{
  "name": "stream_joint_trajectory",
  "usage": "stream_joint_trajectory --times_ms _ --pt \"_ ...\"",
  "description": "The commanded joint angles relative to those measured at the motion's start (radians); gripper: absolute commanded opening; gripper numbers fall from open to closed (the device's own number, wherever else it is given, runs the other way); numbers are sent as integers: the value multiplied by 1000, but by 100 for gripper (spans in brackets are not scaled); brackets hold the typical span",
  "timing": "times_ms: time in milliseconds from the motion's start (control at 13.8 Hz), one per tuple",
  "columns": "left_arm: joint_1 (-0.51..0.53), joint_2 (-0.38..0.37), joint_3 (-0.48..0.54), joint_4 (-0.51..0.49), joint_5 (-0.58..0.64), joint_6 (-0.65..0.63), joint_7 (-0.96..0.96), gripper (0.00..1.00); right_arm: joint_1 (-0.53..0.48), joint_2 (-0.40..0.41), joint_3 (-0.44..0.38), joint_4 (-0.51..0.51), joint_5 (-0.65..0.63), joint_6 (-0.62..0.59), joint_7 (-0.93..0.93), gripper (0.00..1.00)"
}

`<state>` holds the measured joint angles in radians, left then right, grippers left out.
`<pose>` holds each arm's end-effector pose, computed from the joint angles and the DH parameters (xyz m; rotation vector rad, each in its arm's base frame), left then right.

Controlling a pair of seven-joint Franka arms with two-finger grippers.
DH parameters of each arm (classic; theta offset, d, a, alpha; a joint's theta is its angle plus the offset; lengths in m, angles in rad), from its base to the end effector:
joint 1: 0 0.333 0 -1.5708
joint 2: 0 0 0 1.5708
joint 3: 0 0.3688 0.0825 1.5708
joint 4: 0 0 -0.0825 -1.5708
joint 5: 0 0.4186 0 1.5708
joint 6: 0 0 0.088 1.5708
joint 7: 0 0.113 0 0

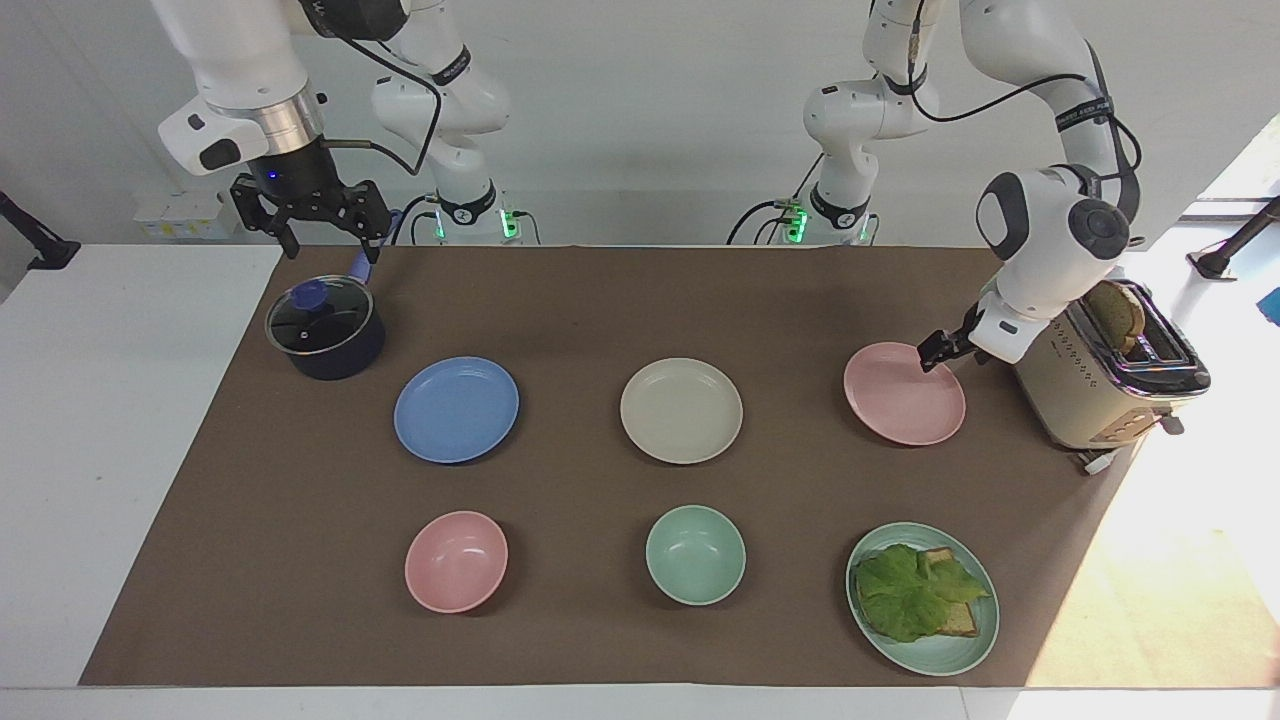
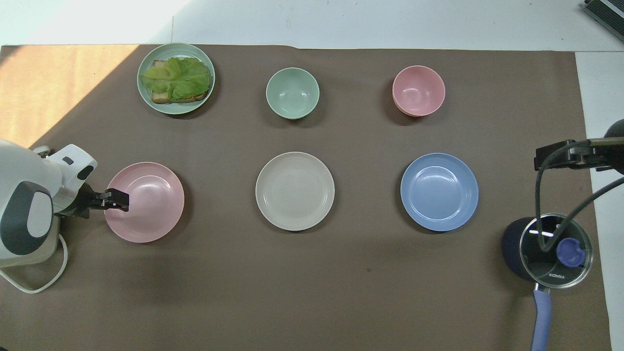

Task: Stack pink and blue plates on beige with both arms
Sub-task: 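Reach the left gripper to the pink plate rim and grasp it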

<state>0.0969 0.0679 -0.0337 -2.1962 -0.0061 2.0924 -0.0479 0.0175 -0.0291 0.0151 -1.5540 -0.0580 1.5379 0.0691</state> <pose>0.5483 0.0345 0.3649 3.1164 0.1786 -0.2685 0.5755 0.0122 0.6940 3.0833 -0.0598 0.0246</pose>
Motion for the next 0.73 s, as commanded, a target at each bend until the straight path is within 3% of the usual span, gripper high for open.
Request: stream_joint_trajectory --times_ms 0,509,582,655 --pt "12 -16 -6 -46 -11 41 8 100 -8 -18 0 -15 23 14 -6 100" --pt "35 -20 -6 -102 -11 60 -18 100 -8 -20 -1 -17 23 2 -15 100" --pt "38 -22 -6 -102 -12 55 -21 80 -8 -20 -1 -17 23 5 -11 100" --pt "40 -22 -6 -102 -11 54 -3 28 -8 -20 0 -17 23 7 -11 100"
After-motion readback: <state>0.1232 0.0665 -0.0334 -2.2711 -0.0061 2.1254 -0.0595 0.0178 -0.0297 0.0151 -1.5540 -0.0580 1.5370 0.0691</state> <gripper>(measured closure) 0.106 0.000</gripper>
